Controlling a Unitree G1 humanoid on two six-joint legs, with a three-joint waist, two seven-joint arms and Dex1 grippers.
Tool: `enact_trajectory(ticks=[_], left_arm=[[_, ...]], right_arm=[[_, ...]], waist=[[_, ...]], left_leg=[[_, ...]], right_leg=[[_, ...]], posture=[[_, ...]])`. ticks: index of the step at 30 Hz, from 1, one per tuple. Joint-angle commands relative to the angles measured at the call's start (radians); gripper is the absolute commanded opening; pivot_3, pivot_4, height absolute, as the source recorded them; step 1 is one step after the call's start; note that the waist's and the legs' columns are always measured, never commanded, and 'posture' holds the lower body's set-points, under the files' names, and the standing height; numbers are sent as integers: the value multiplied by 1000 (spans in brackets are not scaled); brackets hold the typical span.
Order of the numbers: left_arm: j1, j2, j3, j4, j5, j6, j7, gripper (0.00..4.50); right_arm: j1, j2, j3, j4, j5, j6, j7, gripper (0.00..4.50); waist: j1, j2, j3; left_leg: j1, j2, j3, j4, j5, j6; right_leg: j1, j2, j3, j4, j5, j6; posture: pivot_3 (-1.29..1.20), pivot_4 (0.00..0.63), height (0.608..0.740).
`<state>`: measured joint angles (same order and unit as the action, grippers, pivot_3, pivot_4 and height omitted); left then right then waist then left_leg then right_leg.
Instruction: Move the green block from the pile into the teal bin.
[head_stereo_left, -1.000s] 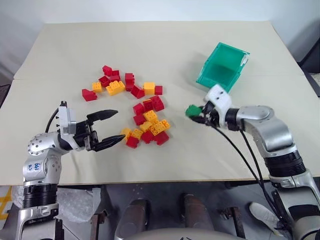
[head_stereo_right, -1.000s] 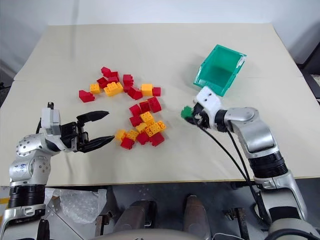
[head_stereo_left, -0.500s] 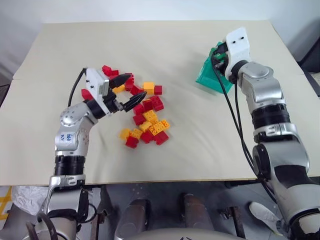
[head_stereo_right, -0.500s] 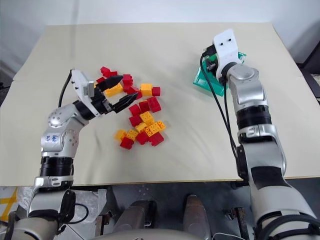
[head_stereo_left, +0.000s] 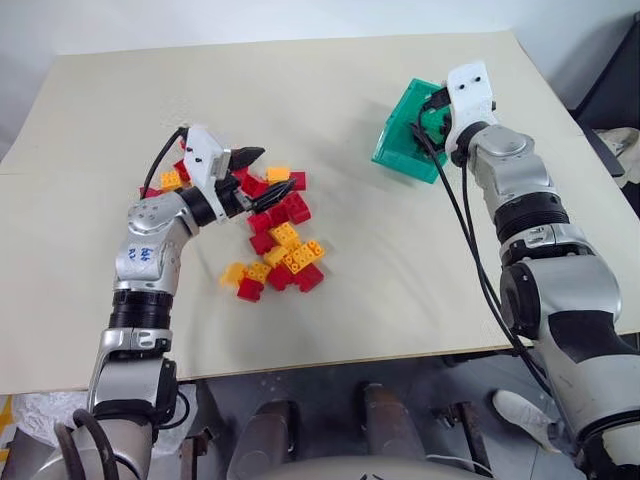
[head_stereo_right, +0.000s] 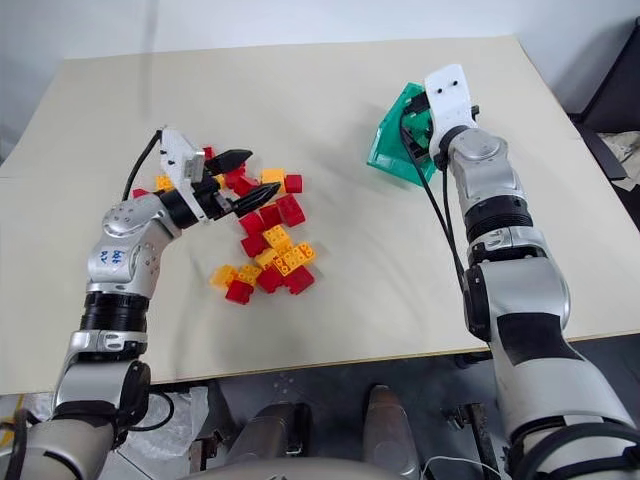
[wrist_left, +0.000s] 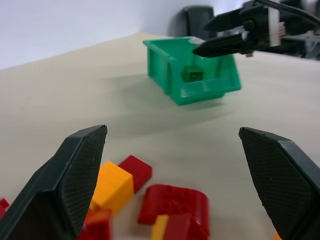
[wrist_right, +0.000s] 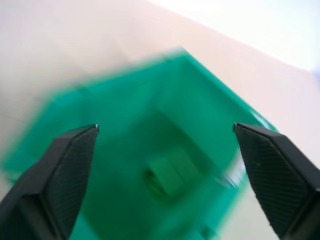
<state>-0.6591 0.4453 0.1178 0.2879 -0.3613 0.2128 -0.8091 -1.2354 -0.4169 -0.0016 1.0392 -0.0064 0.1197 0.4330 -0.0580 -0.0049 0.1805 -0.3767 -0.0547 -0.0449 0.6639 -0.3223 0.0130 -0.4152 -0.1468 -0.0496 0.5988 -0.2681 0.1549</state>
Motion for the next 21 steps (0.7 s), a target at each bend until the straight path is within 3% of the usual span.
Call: enact_trajectory(ticks=[1,5,7,10,18,21], left_arm=[[111,81,91,-148,-77,59,-31,4500],[241,153,143,-239,-101,111,-26,4500],[395,229,211,-270,-115,102,-110,4500],[574,293,294,-285,-133,63,-188,4500],[633,286,403,-227,-140,-63,-178,4500],[637,274,417,-268,-146,-62,-146,4500]], right_arm=[[142,-67,8,-280,77,35,259,4485],[313,-135,20,-527,153,93,474,4485],[449,-207,21,-617,225,58,687,4485],[554,-265,10,-619,294,-42,907,4485],[560,-266,-4,-436,275,-213,965,4485],[575,-212,-43,-479,311,-206,877,4485]], waist=[[3,0,0],[16,1,0],[26,1,0],[29,2,0],[38,3,1],[35,3,1]], left_leg=[[0,0,0,0,0,0],[0,-1,-1,0,-1,0],[-1,-1,-1,1,-1,1],[1,1,0,-1,-3,0],[6,1,1,2,-2,0],[6,2,2,2,-3,0]], right_leg=[[0,0,0,0,0,0],[0,-1,0,1,0,0],[0,-1,0,0,0,0],[2,0,0,-3,0,0],[7,-1,0,-5,2,-3],[5,-1,0,-2,2,-3]], posture=[[0,150,740],[0,150,740],[0,150,740],[0,150,740],[0,150,740],[0,150,740]])
